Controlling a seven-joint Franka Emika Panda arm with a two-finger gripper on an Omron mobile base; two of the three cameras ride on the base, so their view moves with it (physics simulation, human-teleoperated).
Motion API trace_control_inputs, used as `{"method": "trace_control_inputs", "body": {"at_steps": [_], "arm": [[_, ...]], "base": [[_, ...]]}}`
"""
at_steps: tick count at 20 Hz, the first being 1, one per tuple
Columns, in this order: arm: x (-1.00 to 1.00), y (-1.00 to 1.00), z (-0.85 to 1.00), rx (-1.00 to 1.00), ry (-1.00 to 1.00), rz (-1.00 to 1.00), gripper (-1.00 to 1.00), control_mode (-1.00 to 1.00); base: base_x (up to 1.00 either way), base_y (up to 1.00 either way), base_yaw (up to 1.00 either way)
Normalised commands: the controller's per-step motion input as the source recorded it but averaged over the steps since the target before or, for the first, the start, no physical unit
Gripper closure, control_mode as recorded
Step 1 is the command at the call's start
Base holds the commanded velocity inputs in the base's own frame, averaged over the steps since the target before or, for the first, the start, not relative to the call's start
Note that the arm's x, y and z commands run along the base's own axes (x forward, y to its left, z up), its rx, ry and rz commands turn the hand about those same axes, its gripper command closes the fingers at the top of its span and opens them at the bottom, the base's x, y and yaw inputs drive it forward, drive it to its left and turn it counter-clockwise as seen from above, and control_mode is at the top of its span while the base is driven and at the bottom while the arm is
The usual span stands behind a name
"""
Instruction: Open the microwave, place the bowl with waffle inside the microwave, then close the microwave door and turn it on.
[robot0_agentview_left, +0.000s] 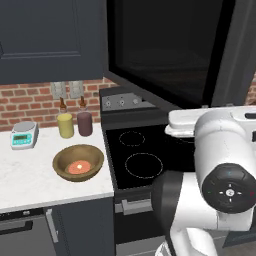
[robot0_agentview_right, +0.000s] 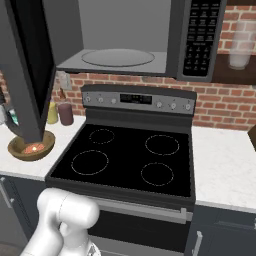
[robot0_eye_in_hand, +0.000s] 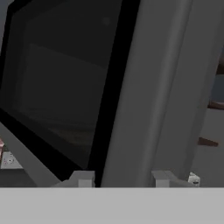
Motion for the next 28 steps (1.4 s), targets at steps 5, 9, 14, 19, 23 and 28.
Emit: {"method": "trace_control_inputs", "body": {"at_steps": [5, 9, 14, 19, 23, 28], "arm": [[-0.02, 1.0, -0.04, -0.07, -0.19, -0.01, 1.0, -1.0], [0.25, 1.0, -0.13, 0.0, -0.15, 0.0, 1.0, -1.0], [0.52, 1.0, -0.11, -0.01, -0.22, 0.0, 1.0, -1.0], [0.7, 1.0, -0.13, 0.0, -0.16, 0.0, 1.0, -1.0], [0.73, 1.0, -0.18, 0.0, -0.07, 0.0, 1.0, -1.0], [0.79, 0.89, -0.22, 0.0, -0.02, 0.0, 1.0, -1.0]], "base": [[0.0, 0.0, 0.0], [0.0, 0.0, 0.0], [0.0, 0.0, 0.0], [0.0, 0.0, 0.0], [0.0, 0.0, 0.0], [0.0, 0.0, 0.0]]}}
